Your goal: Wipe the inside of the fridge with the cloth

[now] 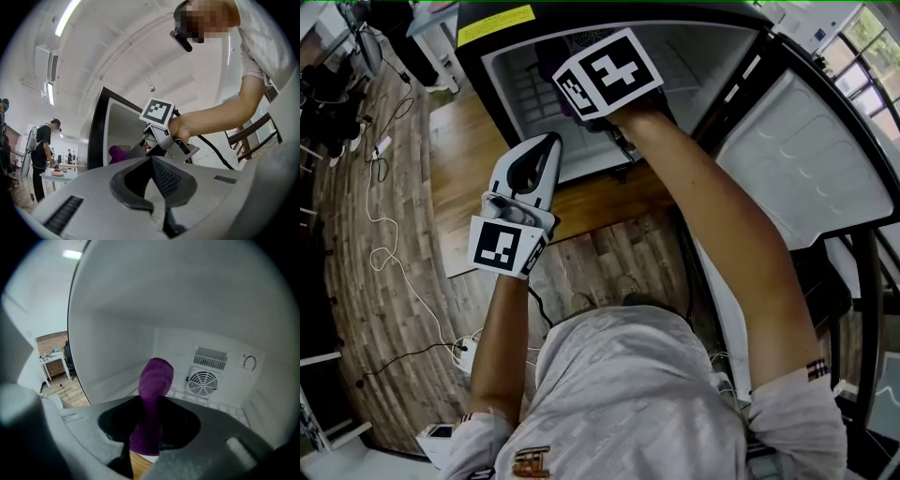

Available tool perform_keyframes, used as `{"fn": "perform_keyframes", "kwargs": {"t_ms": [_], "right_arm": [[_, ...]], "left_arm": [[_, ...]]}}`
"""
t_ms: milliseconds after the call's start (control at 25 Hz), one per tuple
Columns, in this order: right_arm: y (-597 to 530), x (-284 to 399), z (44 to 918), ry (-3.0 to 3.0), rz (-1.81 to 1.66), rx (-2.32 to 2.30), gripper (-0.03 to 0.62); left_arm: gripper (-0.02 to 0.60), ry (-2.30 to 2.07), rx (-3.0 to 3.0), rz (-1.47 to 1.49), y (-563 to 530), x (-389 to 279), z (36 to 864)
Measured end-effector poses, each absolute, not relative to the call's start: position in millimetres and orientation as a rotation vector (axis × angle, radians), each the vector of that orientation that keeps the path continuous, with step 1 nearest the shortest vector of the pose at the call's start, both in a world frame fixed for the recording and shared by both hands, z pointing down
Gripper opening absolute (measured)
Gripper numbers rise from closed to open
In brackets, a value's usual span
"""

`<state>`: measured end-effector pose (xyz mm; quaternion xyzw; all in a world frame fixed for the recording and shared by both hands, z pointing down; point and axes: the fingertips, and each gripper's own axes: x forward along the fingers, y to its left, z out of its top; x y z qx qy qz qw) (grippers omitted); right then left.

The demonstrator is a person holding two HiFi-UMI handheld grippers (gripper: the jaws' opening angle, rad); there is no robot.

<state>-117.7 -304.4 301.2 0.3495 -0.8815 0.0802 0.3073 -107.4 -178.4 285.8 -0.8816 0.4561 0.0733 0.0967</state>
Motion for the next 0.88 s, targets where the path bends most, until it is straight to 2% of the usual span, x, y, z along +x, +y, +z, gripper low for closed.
{"fn": "perform_keyframes", "kwargs": {"t_ms": [440,880], "right_arm": [[-306,-163,333,-2.298,0.251,0.862,0.115],[-314,-159,340,-2.227,0.124,0.828,0.115]], "left_arm": [[0.0,1.405,-2.579,0.213,-171,-135,286],[0.0,1.41,-2.581,0.228,-174,-131,287]]}}
